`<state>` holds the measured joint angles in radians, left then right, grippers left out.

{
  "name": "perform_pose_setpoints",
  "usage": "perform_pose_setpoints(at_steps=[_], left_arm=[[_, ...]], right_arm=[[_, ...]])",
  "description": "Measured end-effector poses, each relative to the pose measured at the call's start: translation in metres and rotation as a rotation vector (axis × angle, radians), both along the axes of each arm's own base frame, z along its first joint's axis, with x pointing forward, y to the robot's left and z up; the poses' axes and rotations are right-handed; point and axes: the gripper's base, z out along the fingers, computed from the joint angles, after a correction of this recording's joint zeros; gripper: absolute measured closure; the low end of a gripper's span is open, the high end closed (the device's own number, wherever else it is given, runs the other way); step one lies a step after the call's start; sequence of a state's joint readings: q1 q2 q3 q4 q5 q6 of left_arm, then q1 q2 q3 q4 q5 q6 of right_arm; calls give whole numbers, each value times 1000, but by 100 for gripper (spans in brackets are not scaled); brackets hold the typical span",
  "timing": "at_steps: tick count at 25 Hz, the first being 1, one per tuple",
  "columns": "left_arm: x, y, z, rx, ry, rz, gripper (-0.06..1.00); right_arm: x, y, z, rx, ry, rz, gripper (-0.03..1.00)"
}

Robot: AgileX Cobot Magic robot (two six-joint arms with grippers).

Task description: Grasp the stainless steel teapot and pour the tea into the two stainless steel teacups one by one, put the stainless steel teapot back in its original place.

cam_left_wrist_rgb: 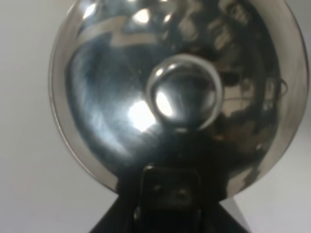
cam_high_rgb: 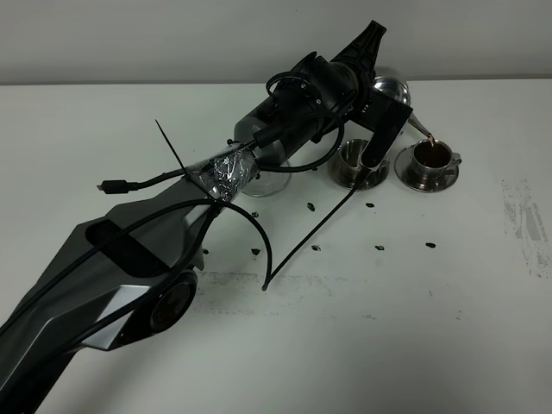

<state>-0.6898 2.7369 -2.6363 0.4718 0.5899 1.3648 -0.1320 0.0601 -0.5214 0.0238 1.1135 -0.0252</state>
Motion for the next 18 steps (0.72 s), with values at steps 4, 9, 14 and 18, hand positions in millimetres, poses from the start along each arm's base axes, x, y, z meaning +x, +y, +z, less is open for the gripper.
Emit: perform_pose_setpoints(at_steps=[4,9,14,18], left_arm=[[1,2,-1,-66,38,56,77],[1,5,-4,-128,97,119,77],[1,9,-7,-177,166,169,77],[-1,9,-6,-228,204,203,77]], right_arm=[[0,0,0,0,0,0,48],[0,0,0,0,0,0,48],[0,0,0,0,0,0,48],[0,0,0,0,0,0,48]])
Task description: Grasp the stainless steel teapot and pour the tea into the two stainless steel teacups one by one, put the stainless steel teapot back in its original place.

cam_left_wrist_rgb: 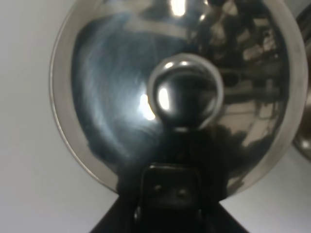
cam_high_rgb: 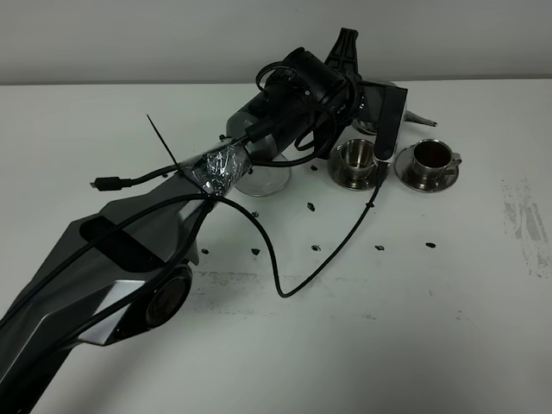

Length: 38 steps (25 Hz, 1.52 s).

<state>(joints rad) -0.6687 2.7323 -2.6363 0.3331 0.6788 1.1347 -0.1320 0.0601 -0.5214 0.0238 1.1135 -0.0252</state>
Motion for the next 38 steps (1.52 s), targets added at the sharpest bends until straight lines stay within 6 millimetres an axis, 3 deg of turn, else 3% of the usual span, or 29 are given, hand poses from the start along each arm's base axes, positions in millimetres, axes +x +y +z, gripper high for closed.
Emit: perform_pose_setpoints(at_steps=[4,10,14,24,38], left_arm=[[-3,1,20,-57,15,34,77],[-18,7,66,-121,36,40,77],[-38,6,75,-170,99,55,77],[-100,-17,57,-288,386,85,77],[-124,-23,18,-263,480,86,77]], right_arm=[[0,0,0,0,0,0,48],[0,0,0,0,0,0,48],[0,0,0,0,0,0,48],[0,0,0,0,0,0,48],[0,0,0,0,0,0,48]])
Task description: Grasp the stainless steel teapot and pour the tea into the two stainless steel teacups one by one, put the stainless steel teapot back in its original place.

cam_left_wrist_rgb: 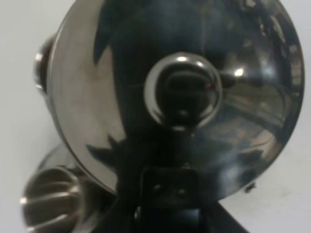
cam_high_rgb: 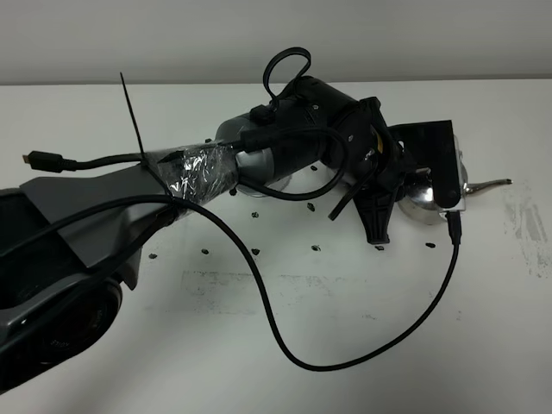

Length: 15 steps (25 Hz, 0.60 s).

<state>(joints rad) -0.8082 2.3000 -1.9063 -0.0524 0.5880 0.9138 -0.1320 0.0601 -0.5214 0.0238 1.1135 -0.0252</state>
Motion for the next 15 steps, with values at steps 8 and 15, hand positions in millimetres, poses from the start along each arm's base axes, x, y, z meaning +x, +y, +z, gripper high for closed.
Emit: perform_pose_setpoints(at_steps=[8,15], left_arm=[[-1,-1,-12,-12,26,11,77],[-1,-2,-30,-1,60,18,77]], right_arm=[[0,0,0,0,0,0,48],[0,0,0,0,0,0,48]])
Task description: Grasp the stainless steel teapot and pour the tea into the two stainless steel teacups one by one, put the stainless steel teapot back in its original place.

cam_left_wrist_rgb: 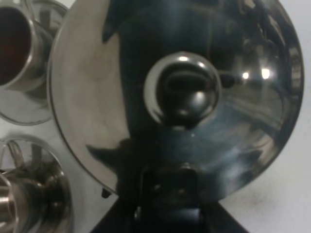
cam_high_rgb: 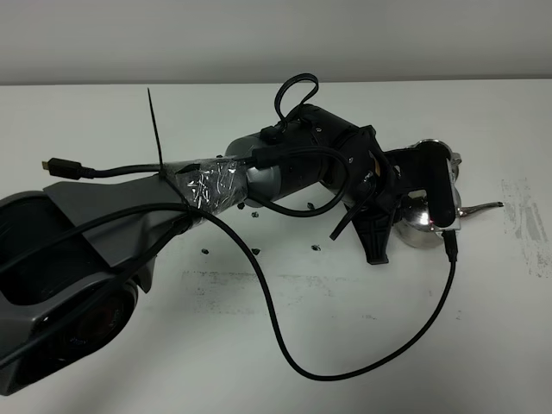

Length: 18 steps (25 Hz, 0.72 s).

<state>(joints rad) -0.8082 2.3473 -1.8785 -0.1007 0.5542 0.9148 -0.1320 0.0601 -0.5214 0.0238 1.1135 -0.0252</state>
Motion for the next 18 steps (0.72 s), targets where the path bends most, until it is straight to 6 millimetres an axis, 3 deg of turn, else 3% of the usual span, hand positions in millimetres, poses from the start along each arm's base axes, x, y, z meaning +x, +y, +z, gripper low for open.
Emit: perform_pose_setpoints(at_steps=[11,18], left_arm=[[0,-1,-3,-4,-1,0,77],[9,13,35,-26,-84,-19,77]], right_arm=[[0,0,0,0,0,0,48],[0,0,0,0,0,0,48]])
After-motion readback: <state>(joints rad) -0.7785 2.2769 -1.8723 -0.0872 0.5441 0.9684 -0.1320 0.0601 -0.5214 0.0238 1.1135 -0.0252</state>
